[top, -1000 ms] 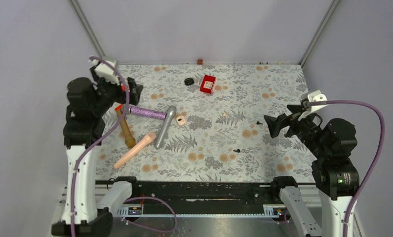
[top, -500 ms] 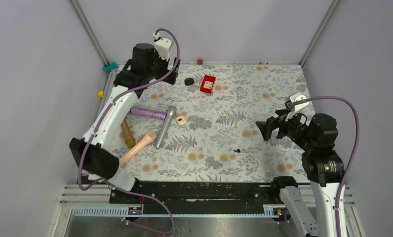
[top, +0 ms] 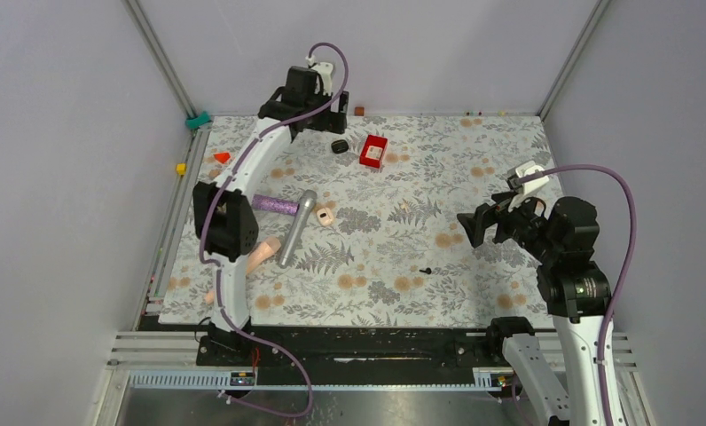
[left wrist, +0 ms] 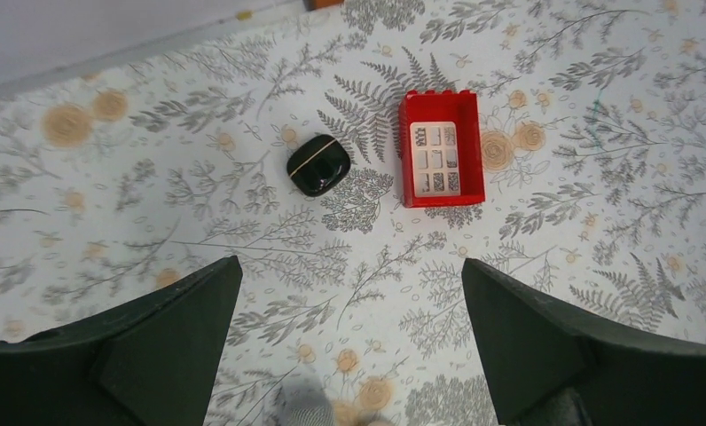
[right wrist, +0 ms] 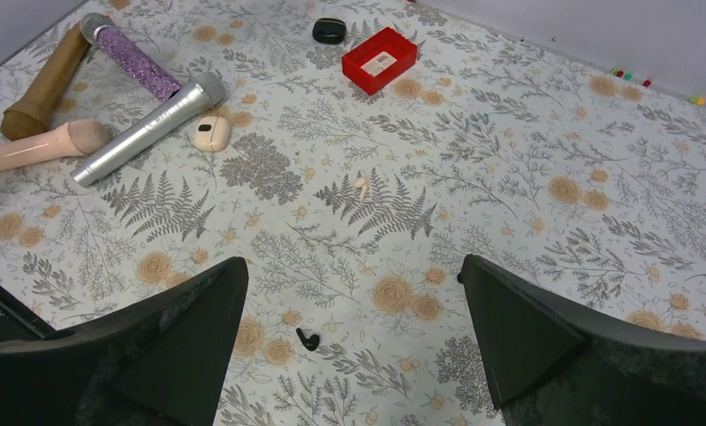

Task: Insert the wireless bluetooth earbuds into the charging case
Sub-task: Move the charging case to the center of the board.

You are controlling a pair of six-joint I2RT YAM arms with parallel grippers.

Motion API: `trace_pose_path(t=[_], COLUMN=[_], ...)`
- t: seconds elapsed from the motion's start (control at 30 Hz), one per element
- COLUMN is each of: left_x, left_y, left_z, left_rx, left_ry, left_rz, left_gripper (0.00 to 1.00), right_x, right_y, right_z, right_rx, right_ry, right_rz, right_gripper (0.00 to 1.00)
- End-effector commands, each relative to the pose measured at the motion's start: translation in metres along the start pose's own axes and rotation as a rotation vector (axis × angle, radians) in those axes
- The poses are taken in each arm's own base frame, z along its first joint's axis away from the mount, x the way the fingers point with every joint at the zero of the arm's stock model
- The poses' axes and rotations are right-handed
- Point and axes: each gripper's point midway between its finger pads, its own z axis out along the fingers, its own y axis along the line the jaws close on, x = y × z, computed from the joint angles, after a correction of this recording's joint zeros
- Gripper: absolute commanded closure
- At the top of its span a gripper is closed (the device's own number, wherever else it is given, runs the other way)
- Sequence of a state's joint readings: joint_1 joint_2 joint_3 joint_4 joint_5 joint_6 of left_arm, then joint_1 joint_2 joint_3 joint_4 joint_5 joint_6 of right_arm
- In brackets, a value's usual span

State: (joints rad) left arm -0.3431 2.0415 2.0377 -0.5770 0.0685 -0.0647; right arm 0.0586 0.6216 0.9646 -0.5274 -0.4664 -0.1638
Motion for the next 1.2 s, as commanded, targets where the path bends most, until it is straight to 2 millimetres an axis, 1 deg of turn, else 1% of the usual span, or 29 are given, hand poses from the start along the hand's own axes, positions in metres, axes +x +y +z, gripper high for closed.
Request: trace_pose_path(t=[0.0, 0.1, 0.13, 0.23, 0.3, 0.4, 0.5, 0.6, 0.93, 1.07, 1.1, 1.17], left_x=[0.011, 0.030, 0.040, 0.057, 0.065, 0.077, 0.087, 0.092, 0.107, 0.104, 0.104, 0.105], left_y=[-0.001, 0.004, 0.007, 0.018, 0.026, 0.034, 0.038, 0.039, 0.036, 0.035, 0.031, 0.029], left_z=[0.041, 0.069, 0.080, 0.100, 0.109, 0.119, 0.129, 0.138, 0.173, 0.179, 0.180, 0.182], left_rx=[-0.002, -0.035, -0.053, -0.117, -0.152, -0.187, -0.212, -0.223, -0.182, -0.168, -0.147, -0.139], left_ry=[0.022, 0.061, 0.078, 0.097, 0.103, 0.118, 0.129, 0.131, 0.139, 0.128, 0.135, 0.138], left_rz=[-0.138, -0.210, -0.240, -0.320, -0.384, -0.471, -0.519, -0.559, -0.649, -0.674, -0.681, -0.694], left_gripper=[0.01, 0.01, 0.01, 0.01, 0.01, 0.02, 0.01, 0.01, 0.02, 0.01, 0.02, 0.02], right_x=[-0.008, -0.007, -0.006, -0.004, -0.004, -0.003, -0.002, -0.001, 0.000, 0.000, -0.001, -0.001], right_y=[0.001, 0.001, 0.001, 0.001, 0.002, 0.002, 0.002, 0.001, 0.001, 0.001, 0.002, 0.002], right_z=[0.006, 0.008, 0.009, 0.010, 0.011, 0.013, 0.014, 0.016, 0.021, 0.023, 0.023, 0.023], right_rx=[-0.025, -0.031, -0.033, -0.040, -0.044, -0.049, -0.052, -0.053, -0.061, -0.063, -0.063, -0.062], right_ry=[-0.027, -0.016, -0.013, 0.000, 0.006, 0.016, 0.023, 0.029, 0.046, 0.051, 0.051, 0.052], right_rz=[-0.020, -0.010, -0.007, 0.001, 0.006, 0.016, 0.025, 0.038, 0.077, 0.092, 0.095, 0.102], right_gripper=[0.01, 0.01, 0.01, 0.01, 0.01, 0.01, 0.01, 0.01, 0.01, 0.01, 0.01, 0.01])
